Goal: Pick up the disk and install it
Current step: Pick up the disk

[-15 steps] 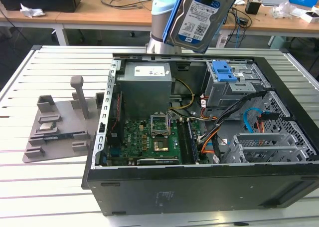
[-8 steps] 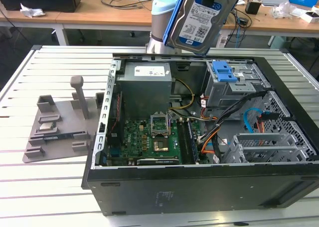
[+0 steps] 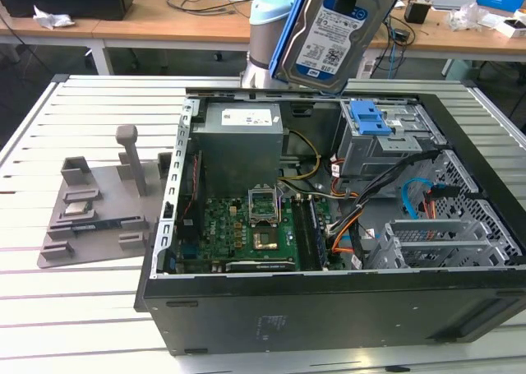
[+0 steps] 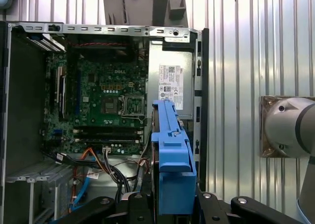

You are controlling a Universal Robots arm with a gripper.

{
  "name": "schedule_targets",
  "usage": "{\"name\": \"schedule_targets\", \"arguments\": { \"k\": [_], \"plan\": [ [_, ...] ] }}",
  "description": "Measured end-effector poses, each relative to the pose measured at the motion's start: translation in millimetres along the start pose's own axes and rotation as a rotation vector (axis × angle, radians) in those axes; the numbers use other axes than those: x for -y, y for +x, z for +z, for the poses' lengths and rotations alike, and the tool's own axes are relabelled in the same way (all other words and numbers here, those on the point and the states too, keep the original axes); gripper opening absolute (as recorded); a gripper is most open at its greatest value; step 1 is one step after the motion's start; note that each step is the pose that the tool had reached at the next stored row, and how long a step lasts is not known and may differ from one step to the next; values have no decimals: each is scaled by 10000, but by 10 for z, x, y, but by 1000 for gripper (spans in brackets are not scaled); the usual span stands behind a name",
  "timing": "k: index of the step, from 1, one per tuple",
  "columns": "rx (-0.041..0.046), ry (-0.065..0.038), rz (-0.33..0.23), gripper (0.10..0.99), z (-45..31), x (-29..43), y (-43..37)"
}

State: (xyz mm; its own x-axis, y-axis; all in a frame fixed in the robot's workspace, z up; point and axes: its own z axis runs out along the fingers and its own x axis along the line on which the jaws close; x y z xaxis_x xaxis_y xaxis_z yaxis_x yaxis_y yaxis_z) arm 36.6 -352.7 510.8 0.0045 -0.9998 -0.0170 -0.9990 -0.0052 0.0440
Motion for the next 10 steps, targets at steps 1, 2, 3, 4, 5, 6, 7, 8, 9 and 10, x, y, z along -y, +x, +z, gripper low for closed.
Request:
{"name": "schedule_targets", "arguments": {
  "k": [1, 2, 3, 4, 5, 6, 7, 8, 9, 10],
  "plan": [
    [0, 0, 0, 365, 0, 0, 10],
    [0, 0, 0, 365, 0, 0, 24],
    [0, 0, 0, 365, 0, 0, 32],
    [-1, 0, 0, 365, 0, 0, 49],
    [1, 0, 1, 365, 1, -1, 63],
    [-1, 0, 1, 365, 1, -1, 70],
    [0, 0, 0, 365, 1, 0, 78],
    [0, 0, 0, 365, 1, -1, 95],
    [0, 0, 0, 365, 1, -1, 103],
    [-1, 0, 0, 365, 1, -1, 115]
  ]
}}
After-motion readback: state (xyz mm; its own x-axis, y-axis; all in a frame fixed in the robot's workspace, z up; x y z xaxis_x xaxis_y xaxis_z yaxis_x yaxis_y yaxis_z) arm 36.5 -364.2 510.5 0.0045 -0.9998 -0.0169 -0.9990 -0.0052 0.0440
